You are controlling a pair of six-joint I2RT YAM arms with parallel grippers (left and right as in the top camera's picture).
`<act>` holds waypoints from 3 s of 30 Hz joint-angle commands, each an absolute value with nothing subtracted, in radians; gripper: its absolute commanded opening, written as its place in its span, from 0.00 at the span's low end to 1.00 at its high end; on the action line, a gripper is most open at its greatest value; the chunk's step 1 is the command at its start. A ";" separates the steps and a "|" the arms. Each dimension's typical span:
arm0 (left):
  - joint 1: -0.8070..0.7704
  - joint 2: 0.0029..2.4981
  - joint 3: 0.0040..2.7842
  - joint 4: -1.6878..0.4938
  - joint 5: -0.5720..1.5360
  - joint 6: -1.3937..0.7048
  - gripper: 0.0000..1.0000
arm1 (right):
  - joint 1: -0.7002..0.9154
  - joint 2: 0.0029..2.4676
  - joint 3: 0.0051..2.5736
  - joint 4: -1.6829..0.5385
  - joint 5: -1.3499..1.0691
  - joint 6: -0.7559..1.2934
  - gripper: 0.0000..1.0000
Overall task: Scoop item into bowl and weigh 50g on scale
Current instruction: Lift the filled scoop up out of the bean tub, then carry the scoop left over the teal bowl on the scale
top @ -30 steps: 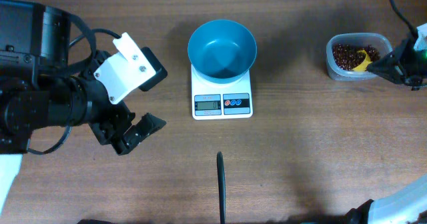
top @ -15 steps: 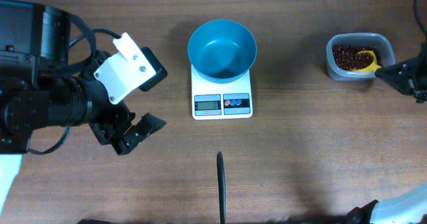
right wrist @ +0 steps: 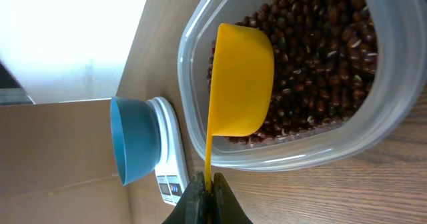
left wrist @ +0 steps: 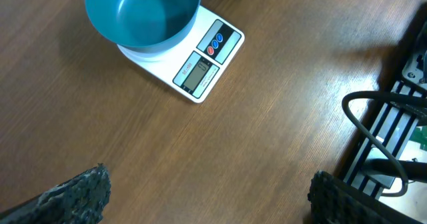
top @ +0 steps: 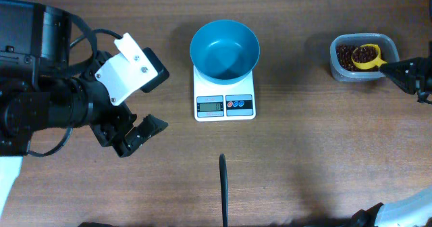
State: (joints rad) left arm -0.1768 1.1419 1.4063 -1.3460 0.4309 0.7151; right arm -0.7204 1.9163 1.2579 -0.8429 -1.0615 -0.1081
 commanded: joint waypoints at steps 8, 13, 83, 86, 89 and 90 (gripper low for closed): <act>-0.172 1.143 1.425 -1.345 0.449 0.731 0.99 | -0.733 1.922 1.249 -0.841 -1.201 -0.150 0.04; -0.172 1.143 1.425 -1.345 0.449 0.731 0.99 | -0.780 1.922 1.248 -0.873 -1.295 -0.205 0.04; -0.172 1.143 1.425 -1.345 0.449 0.731 0.99 | 0.023 1.871 1.354 -0.477 -1.077 -0.247 0.04; -0.172 1.143 1.425 -1.345 0.449 0.731 0.99 | 0.028 1.810 1.354 -0.534 -0.981 -0.296 0.04; -0.172 1.143 1.425 -1.345 0.449 0.731 0.99 | 0.048 1.777 1.354 -0.543 -0.921 -0.311 0.04; -0.172 1.143 1.425 -1.345 0.449 0.731 0.99 | 0.068 1.773 1.354 -0.543 -0.873 -0.311 0.04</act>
State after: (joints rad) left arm -0.1768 1.1427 1.4063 -1.3457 0.4313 0.7151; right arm 0.0303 1.8050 1.3392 -0.5453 -0.9554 -0.2775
